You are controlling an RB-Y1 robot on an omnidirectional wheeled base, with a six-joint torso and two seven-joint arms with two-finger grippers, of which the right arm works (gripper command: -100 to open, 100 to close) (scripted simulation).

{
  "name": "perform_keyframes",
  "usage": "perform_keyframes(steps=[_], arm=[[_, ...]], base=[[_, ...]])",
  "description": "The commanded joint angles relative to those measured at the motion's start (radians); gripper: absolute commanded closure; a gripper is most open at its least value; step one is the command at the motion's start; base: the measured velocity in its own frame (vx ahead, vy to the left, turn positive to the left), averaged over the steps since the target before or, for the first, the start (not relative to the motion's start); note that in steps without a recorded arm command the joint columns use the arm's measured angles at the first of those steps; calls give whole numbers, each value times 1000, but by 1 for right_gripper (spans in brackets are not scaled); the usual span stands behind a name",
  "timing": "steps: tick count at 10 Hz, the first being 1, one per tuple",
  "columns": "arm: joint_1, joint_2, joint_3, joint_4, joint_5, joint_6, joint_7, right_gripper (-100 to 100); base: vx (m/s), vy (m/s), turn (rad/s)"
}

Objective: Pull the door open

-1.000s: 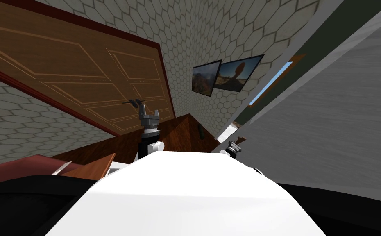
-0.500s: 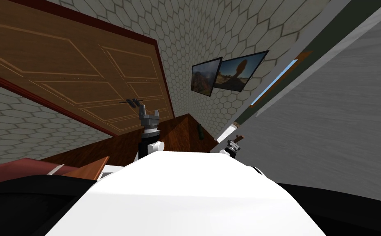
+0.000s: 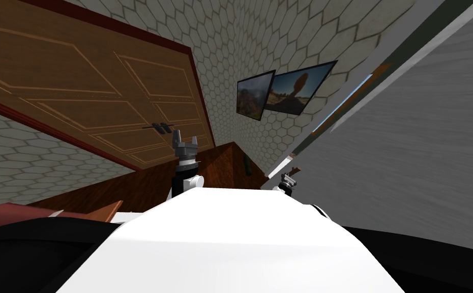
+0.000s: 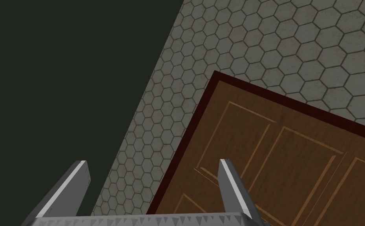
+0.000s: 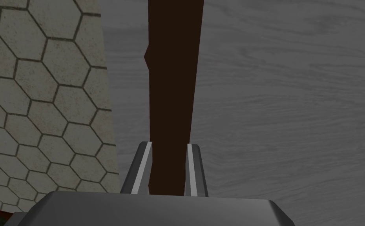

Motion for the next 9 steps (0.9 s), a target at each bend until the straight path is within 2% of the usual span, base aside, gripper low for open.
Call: perform_keyframes(steps=[1, 7, 8, 9], arm=[[18, -9, 2, -25, 3, 8, -1, 100], [22, -18, 28, -19, 27, 15, -37, 100], [23, -10, 31, -34, 30, 19, -28, -100], [23, -10, 31, -34, 30, 19, -28, -100]], base=[[112, -118, 21], [143, -123, 14], [-7, 19, -1], [-115, 114, -8]])
